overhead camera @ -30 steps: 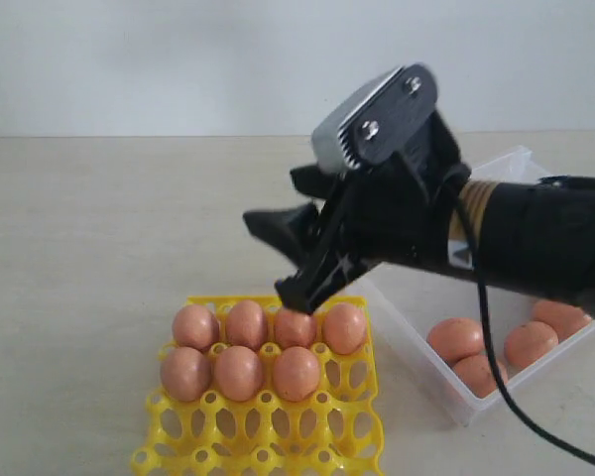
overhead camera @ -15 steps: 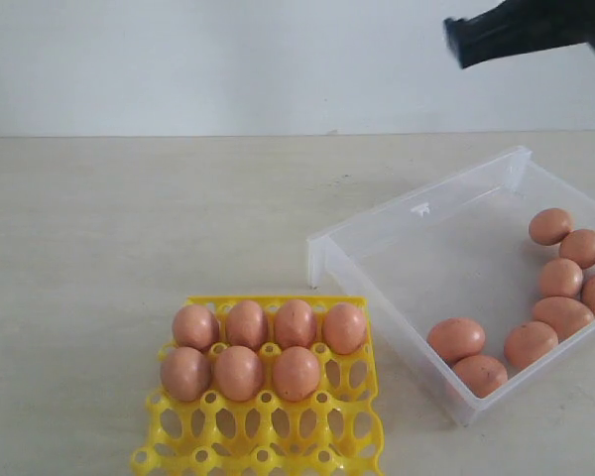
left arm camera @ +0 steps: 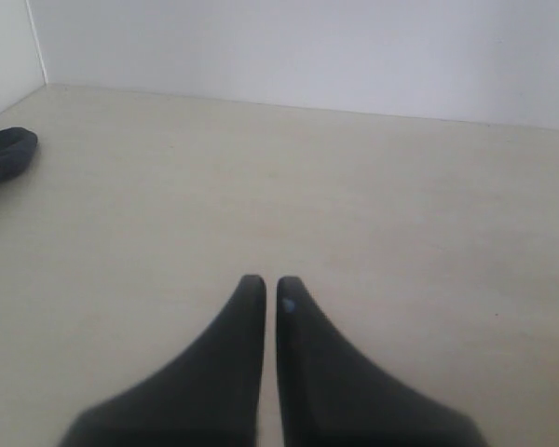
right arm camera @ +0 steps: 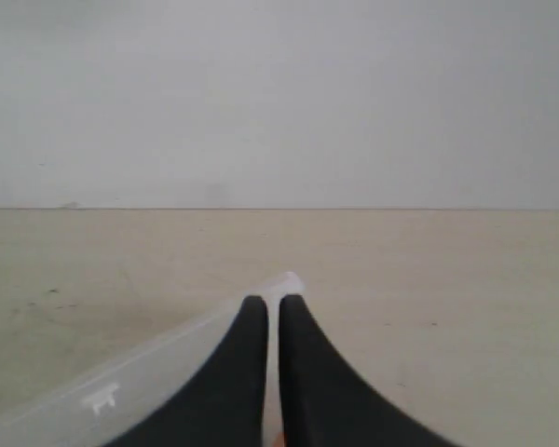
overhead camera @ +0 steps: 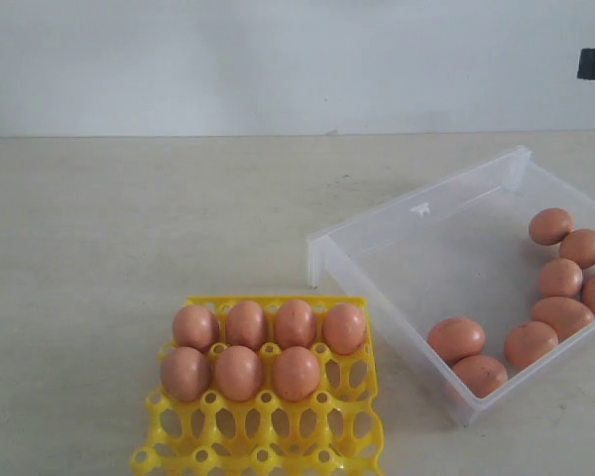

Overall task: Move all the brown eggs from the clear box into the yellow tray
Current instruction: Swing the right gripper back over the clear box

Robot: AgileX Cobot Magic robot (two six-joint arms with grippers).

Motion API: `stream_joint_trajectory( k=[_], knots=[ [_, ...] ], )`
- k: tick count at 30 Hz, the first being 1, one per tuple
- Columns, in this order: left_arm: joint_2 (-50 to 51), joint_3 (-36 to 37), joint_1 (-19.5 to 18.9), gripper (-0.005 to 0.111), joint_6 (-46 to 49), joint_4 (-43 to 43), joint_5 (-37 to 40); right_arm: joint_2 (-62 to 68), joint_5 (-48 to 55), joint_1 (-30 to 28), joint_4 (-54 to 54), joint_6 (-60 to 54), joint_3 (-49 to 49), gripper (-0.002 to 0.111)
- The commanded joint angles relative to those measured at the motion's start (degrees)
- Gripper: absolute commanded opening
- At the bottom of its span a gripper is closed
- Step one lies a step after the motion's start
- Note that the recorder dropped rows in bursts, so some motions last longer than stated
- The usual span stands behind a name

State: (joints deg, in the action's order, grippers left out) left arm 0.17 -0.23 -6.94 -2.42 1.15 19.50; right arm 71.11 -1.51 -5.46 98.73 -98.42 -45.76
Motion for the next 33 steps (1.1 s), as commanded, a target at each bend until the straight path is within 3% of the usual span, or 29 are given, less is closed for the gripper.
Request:
stream_joint_trajectory(
  k=[1,14,18,24,29,33],
  knots=[
    [-0.17,0.23,0.31,0.004,0.24,0.00,-0.28,4.60,6.15,-1.11,1.21,-0.65,-0.64,0.000],
    [-0.17,0.23,0.31,0.004,0.24,0.00,-0.28,13.19,-25.18,-1.36,-0.85,-2.73,-0.64,0.000],
    [-0.17,0.23,0.31,0.004,0.24,0.00,-0.28,15.72,-24.76,-3.06,1.21,-11.53,-0.78,0.000],
    [-0.17,0.23,0.31,0.004,0.24,0.00,-0.28,16.16,-24.70,-1.92,1.21,-11.56,-0.69,0.000],
    [-0.17,0.23,0.31,0.004,0.24,0.00,-0.28,16.14,-15.62,-1.92,1.21,-11.26,-0.69,0.000],
    [-0.17,0.23,0.31,0.004,0.24,0.00,-0.28,15.26,-11.38,-1.92,1.21,-2.88,-0.69,0.000]
  ],
)
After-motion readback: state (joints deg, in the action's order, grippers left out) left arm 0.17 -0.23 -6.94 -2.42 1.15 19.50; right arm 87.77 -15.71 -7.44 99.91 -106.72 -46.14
